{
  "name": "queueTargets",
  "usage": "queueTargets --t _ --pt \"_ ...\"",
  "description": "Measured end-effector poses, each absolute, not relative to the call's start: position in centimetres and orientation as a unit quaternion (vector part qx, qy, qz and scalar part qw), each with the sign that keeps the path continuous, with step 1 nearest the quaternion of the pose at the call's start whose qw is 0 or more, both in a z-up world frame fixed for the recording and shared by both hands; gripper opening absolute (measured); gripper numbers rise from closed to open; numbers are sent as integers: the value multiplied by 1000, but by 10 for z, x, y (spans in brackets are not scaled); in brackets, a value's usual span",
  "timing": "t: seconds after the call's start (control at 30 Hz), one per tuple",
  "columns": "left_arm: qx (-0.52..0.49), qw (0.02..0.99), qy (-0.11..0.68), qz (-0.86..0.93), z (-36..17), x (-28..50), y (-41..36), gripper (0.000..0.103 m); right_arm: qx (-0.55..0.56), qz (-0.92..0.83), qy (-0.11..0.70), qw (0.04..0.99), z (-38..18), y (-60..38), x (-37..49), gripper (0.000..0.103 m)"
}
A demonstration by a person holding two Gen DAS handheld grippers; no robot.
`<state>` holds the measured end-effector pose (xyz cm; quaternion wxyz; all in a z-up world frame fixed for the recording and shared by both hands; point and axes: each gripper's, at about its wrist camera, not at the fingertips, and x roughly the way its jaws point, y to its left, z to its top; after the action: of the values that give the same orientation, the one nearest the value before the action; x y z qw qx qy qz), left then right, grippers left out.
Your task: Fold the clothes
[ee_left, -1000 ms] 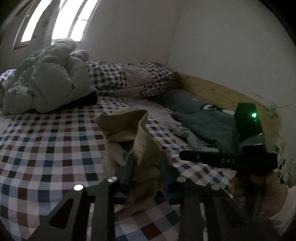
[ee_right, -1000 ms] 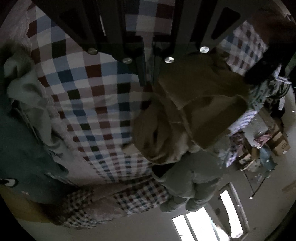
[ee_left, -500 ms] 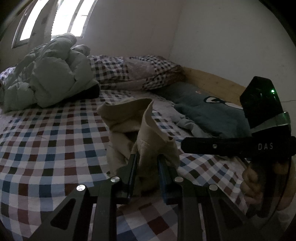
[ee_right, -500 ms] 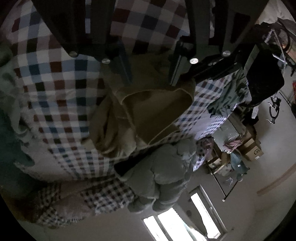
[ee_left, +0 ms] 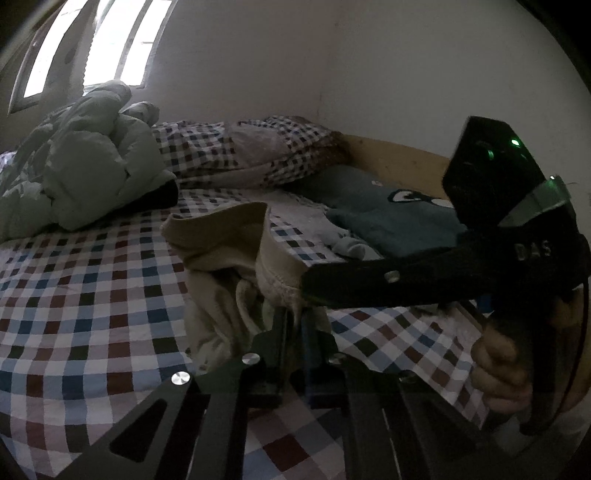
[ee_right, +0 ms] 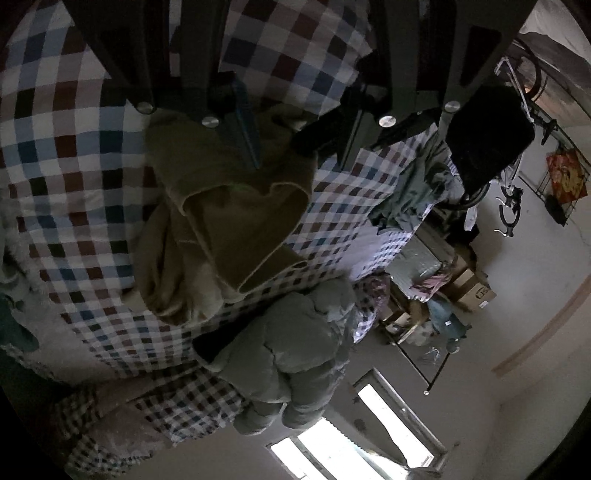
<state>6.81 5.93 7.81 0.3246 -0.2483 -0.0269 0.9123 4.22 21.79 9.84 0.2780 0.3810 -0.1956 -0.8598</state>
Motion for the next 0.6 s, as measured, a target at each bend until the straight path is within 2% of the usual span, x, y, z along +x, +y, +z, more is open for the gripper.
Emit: queueTargets --t 0.23,0.37,0.43,0.57,0.6 --pt "-243 328 -20 913 78 73 62 5 399 -853 -200 270 90 206 36 46" --pt "-243 331 -14 912 78 74 65 5 397 -855 -204 264 87 203 35 42" --pt "-243 332 -4 911 77 76 68 5 395 -855 -211 261 86 204 34 28" --pt "-243 332 13 911 77 79 74 5 396 -854 -230 249 80 208 30 16" --pt "-245 332 14 911 77 79 75 5 395 -854 -234 244 79 209 30 10"
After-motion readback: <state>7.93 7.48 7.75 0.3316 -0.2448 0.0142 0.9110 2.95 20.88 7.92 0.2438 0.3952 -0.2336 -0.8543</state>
